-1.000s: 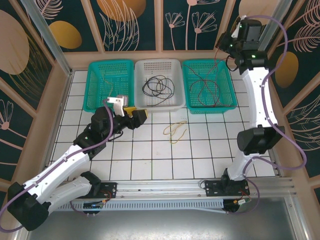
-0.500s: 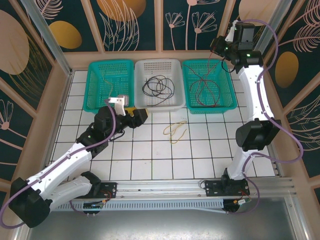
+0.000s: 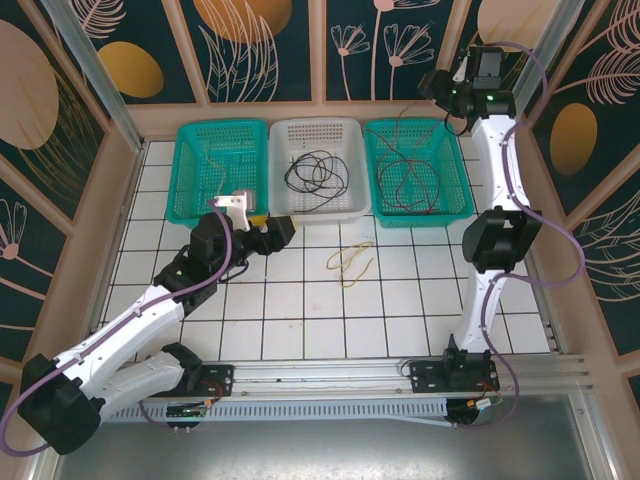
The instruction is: Untangle the cables
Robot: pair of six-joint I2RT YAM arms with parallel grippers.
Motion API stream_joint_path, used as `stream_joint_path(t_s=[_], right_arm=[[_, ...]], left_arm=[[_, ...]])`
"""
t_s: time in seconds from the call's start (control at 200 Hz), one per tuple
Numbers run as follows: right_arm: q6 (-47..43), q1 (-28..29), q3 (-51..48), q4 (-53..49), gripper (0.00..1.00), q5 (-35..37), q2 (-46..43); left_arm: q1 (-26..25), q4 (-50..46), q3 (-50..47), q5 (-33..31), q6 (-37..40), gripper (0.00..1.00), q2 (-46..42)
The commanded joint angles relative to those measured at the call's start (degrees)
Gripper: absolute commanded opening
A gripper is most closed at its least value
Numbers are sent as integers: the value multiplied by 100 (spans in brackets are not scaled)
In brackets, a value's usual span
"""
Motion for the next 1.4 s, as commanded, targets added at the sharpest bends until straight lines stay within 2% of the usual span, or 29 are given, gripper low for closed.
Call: stream_joint_path(t_s=[0.0,0.165,0.26,0.44,0.511,0.666,0.761,0.846,1.101,1.261,1.396], right_arm=[[-64,-32,-95,-41,61,215,-383],[-143,122,-1216,151,61,392,-1160],[-214,525,-2713,675,61,738,-2113],[296,1635,-5530,1561,60,1165,-3998],[708,2213,-6539,1880,60,1375,-4594],[1627,3469,-8034,2211,59,1957,-5045],[2065,4032,-8396,2216,58,2324,-4884],[2498,4211,-8632,2325,55,2362,-4624],[2774,4121,-8830,3148,48,2264,-3962],[2791,3890,-8658,3151,41,2339,-3447],[2867,3810,-8591,3113,39,2398,-3237]], left_arm=[[-13,-32,10,-63,-116,86,106],[-11,104,12,98,-124,87,308],[-10,155,-16,224,-33,85,586],[-15,295,18,900,-66,74,1218],[-17,336,55,983,-134,73,1330],[-16,495,79,1029,-316,73,1323],[-11,467,74,1053,-445,71,1328],[-10,477,-15,1077,-550,69,1243],[-11,298,-227,863,-647,70,782],[-9,166,-329,767,-646,70,557],[-13,102,-357,722,-657,70,436]])
